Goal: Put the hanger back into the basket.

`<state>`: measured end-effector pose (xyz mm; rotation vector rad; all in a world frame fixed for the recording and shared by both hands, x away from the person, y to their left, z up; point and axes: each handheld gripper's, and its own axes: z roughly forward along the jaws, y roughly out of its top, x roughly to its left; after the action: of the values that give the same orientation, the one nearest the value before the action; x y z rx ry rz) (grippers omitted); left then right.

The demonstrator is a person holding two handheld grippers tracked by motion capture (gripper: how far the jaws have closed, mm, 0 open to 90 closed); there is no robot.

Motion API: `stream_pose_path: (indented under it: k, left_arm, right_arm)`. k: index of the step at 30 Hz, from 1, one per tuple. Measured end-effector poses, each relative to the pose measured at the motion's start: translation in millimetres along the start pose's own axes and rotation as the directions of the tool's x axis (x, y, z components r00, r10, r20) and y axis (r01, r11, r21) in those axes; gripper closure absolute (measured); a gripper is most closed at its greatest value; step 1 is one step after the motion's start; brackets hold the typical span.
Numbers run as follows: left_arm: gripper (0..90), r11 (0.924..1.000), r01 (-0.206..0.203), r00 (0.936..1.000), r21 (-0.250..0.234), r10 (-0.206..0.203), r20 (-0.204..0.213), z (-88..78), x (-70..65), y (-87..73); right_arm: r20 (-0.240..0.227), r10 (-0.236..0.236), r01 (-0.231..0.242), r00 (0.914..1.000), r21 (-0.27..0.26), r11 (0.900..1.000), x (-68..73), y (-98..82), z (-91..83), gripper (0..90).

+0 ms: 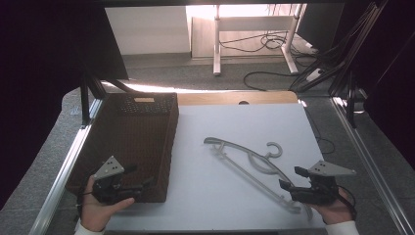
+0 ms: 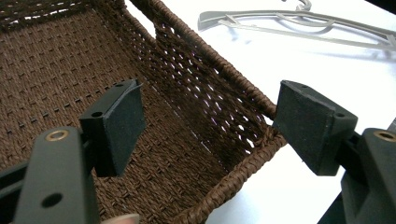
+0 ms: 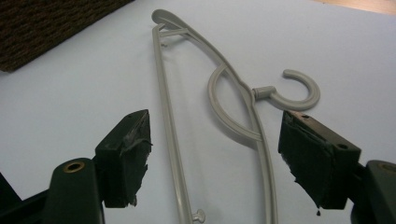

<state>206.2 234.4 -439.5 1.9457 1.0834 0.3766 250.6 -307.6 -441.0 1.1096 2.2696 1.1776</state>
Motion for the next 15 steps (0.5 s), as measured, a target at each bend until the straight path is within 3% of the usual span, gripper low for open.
stream_pose_path:
  k: [15]
  left_arm:
    - [24.5,0.9999,-0.01,0.9999,0.006,0.01,0.006,0.3,-1.7,0.3]
  right_arm:
    - [0.01,0.009,-0.009,0.9999,0.021,1.0,-2.7,-3.3,2.1,29.8]
